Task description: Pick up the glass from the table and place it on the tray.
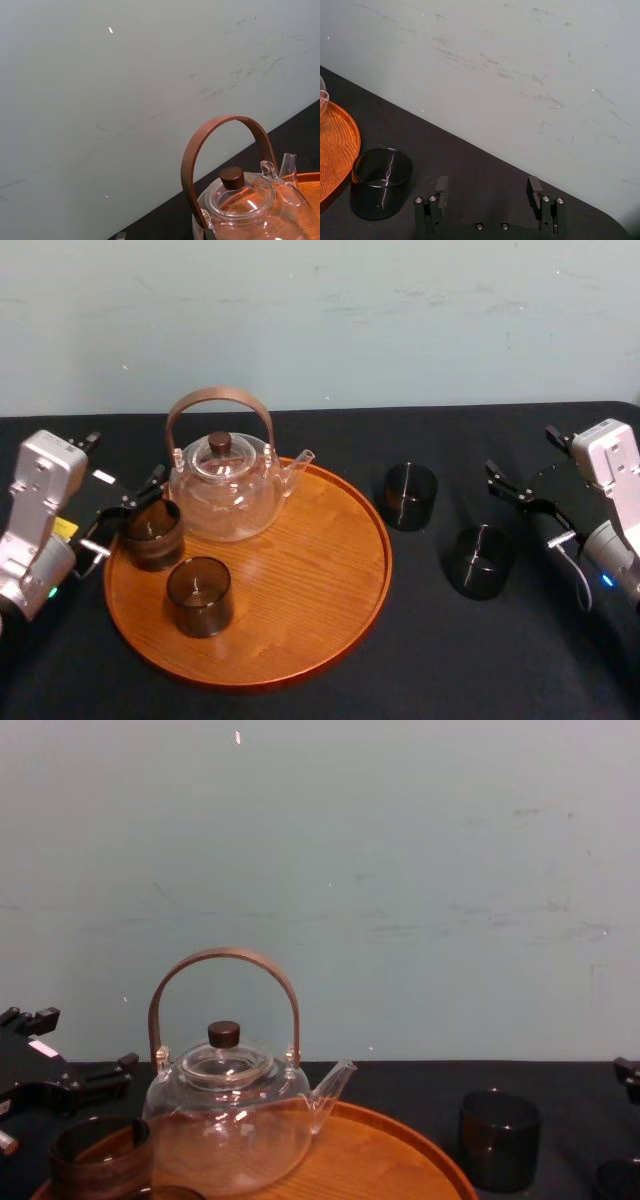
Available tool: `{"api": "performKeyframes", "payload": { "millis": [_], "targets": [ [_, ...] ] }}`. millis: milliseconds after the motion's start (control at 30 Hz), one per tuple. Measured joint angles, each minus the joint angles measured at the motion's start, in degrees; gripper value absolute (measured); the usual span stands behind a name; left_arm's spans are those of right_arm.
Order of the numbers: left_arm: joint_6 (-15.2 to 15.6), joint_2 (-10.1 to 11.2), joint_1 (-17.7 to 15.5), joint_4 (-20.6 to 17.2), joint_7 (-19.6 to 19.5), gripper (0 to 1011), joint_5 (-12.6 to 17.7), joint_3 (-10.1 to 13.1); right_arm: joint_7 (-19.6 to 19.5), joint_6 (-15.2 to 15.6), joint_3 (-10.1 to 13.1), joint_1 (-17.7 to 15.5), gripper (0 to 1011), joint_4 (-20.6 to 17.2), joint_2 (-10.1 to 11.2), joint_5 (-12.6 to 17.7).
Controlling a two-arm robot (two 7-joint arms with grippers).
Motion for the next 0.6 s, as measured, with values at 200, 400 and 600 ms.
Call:
{"api": "performKeyframes", "payload": {
  "millis": [200, 400, 600],
  "targets": [
    [0.00, 0.00, 0.00, 0.00, 0.00, 1001, 0.00, 0.00, 0.00, 0.00, 0.00, 0.00, 1002, 0.00, 0.00, 0.00],
    [0.00, 0.00, 0.00, 0.00, 0.00, 1001, 0.00, 0.00, 0.00, 0.00, 0.00, 0.00, 1002, 0.00, 0.00, 0.00],
    [0.00, 0.00, 0.00, 0.00, 0.00, 1001, 0.00, 0.00, 0.00, 0.00, 0.00, 0.00, 1002, 0.00, 0.00, 0.00]
  ]
}}
